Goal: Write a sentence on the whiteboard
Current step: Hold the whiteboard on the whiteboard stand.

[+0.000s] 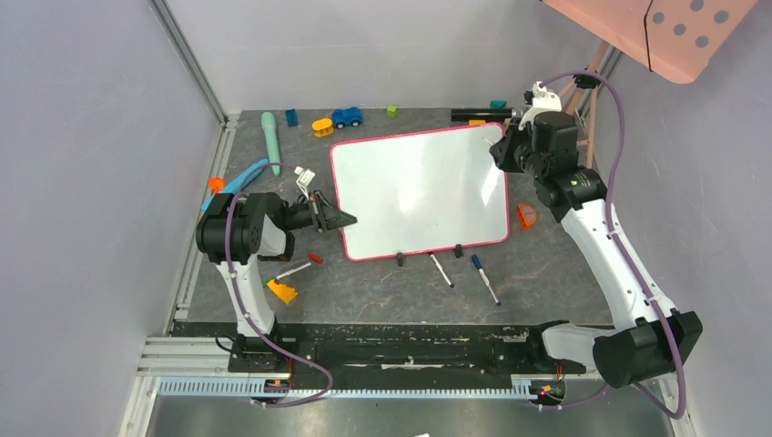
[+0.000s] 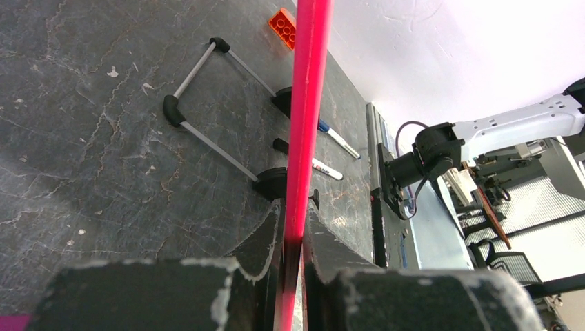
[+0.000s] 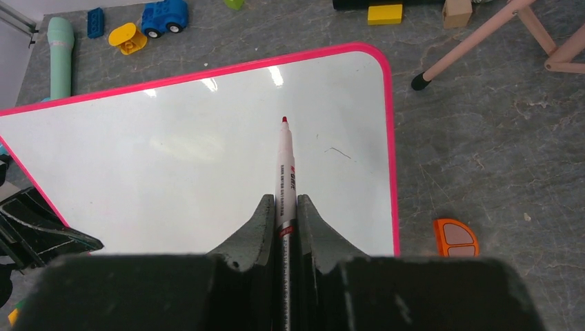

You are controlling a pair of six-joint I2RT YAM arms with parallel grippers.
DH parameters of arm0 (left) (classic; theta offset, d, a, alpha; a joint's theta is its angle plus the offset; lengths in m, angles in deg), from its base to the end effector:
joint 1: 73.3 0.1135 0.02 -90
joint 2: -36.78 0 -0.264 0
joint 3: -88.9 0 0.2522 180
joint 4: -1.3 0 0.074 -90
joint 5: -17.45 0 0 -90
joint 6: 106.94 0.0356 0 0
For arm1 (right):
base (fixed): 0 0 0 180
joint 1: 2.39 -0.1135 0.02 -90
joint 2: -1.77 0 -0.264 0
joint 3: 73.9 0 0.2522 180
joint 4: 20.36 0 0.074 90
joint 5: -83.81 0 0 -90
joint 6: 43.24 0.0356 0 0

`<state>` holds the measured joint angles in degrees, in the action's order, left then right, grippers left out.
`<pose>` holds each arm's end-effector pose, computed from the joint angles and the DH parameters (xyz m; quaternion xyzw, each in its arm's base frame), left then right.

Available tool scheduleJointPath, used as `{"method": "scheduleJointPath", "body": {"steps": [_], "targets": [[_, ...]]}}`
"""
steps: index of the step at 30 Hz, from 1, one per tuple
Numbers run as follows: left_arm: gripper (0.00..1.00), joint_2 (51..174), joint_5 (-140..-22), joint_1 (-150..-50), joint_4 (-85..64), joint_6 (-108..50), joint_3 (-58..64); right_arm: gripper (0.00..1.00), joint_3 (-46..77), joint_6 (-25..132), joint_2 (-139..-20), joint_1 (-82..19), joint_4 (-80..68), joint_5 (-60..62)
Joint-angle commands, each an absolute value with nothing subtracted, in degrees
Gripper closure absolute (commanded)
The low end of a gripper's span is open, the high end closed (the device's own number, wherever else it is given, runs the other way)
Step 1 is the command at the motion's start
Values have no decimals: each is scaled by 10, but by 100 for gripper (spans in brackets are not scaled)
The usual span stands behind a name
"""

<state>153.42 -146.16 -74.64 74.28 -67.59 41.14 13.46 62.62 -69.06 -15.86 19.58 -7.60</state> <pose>0.3122 -0.0415 0.1202 0.1710 0.6787 -0.6238 0.3479 0.2683 0.0634 0.3911 0.0242 0.8355 0.1290 0.5336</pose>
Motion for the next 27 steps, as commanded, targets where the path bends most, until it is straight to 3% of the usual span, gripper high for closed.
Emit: {"method": "scheduleJointPath", "body": {"steps": [1, 18, 27], "targets": [[98, 1540, -1460, -755, 767, -665, 425, 100, 155, 621, -695, -166, 172, -83], [98, 1539, -1466, -755, 768, -661, 422, 100, 152, 604, -705, -215, 169, -87], [98, 1535, -1455, -755, 767, -646, 434, 100, 163, 595, -722, -303, 163, -104]]}}
